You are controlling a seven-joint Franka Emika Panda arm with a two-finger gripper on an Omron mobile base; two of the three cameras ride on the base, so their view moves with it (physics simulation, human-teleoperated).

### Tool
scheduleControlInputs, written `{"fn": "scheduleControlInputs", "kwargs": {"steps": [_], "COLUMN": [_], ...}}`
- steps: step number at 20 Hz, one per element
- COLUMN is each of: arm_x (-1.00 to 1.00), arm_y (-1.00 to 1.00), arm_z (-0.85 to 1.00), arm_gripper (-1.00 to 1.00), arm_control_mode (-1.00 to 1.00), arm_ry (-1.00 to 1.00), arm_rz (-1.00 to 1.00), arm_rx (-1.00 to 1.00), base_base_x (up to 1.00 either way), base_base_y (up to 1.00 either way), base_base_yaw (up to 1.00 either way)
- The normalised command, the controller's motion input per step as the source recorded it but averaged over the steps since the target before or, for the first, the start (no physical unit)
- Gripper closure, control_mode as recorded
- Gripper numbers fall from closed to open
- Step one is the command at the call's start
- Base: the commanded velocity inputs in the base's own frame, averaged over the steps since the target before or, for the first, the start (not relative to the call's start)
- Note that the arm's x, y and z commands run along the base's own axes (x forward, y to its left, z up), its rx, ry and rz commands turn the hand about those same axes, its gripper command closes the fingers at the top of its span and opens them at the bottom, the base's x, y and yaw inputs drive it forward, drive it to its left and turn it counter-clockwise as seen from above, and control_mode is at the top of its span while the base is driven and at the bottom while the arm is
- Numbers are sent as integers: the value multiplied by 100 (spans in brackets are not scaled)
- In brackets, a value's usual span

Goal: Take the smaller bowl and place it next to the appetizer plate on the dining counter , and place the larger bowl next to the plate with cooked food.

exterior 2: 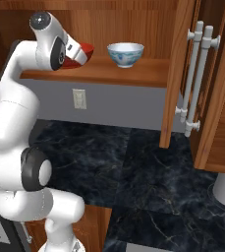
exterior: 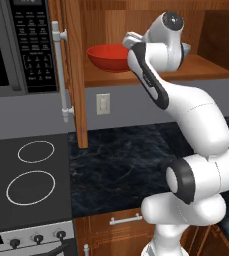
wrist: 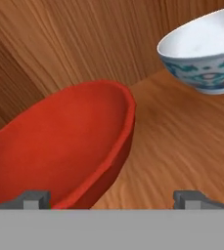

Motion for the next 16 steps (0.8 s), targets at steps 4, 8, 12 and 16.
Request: {"fn": "scheduleControlInputs", "kwargs": {"steps": [4,8,12,16], "arm_x": [54,45,14,10], "arm_y": [12,8,2,0], "arm_z": [-6,-5,-16,-24], "arm_gripper": [-100,-100,-100,-100], "arm_control_mode": [-100,-100,-100,-100], "arm_ry": [0,5,13,17], "arm_rz": [0,0,-3,-3], "arm_rx": [0,0,0,0], "base_base_x": [0,0,0,0], "base_base_y": [0,0,0,0], "base_base_yaw": [0,0,0,0]}}
